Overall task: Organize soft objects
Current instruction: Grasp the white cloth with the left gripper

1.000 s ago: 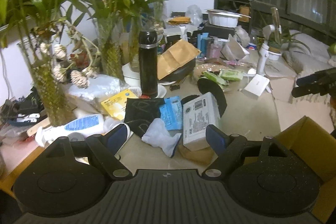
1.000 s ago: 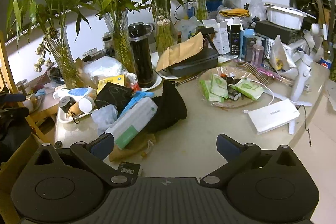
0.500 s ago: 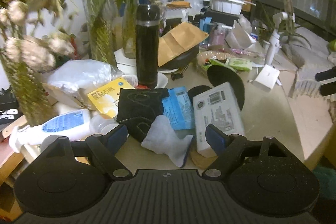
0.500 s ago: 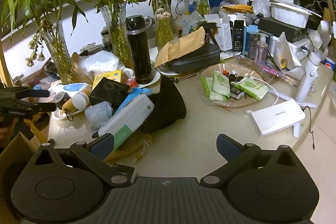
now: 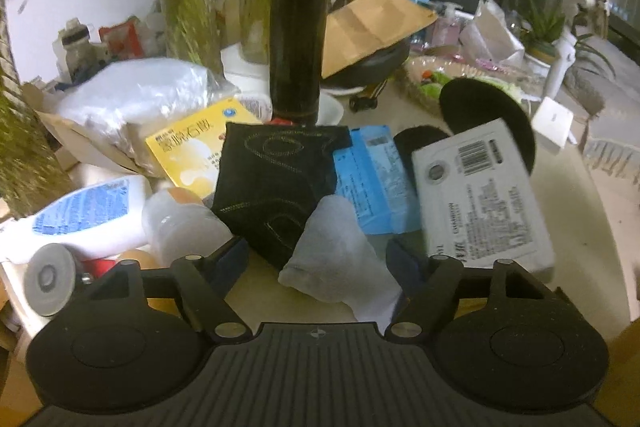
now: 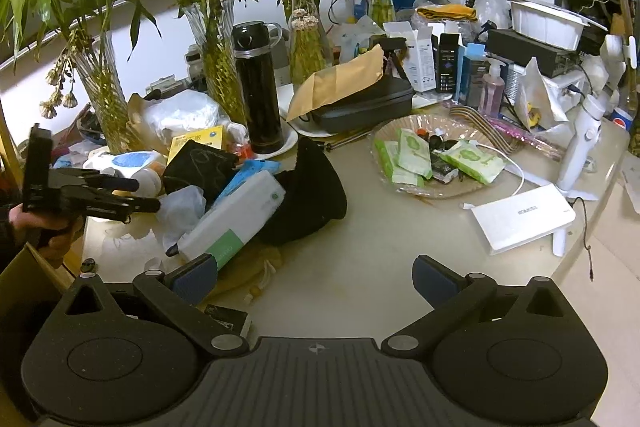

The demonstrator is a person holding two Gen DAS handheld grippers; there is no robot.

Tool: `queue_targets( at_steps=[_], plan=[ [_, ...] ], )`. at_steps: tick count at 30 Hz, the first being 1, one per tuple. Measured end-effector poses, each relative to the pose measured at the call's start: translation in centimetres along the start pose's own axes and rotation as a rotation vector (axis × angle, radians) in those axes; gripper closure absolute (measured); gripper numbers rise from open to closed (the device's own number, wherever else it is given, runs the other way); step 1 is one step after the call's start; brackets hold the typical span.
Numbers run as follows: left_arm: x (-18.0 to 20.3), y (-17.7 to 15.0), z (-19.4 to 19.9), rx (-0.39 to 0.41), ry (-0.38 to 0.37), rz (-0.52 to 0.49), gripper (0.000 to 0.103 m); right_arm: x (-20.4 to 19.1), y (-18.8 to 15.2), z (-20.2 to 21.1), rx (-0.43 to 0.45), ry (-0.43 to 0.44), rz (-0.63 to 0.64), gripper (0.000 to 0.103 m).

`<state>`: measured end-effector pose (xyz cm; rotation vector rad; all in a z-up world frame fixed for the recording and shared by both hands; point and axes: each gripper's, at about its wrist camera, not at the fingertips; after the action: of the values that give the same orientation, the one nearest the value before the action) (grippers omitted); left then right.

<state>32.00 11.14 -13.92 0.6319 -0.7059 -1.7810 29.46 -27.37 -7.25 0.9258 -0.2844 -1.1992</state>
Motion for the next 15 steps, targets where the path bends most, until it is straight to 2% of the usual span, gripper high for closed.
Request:
queue_targets(
  at_steps=[3,6,9,15],
  plan=[
    [-0.2,-0.2,-1.3,-0.033,-0.015,0.013,0.041,0.0,0.0,0.1,0.001,-0.005,0.006,0.000],
    [-0.3,-0.4,-2.4,-0.061,-0.027,0.015,0.045,-0.1,0.1,0.1,0.001,-0.006,0.007,0.000],
    [-0.5,-0.4,-2.6,-0.060,-0.052,0.032,0.054,-0.2,0.1,0.1,-0.002,-0.009,0.014,0.000],
    [0.0,-0.2,-1.3,-0.048,-0.045,0.021,0.063,-0.5,0.2,0.1,-0.004,-0.007,0.026,0.000]
  ],
)
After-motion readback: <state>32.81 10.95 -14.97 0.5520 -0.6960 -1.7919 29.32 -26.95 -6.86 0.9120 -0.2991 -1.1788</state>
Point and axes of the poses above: each gripper's, at about its wrist camera, not at the fingertips, and z roughly against the way its jaws point, x to its right, y to its top, and after that the axes turned 9 degrees about -z, right-handed
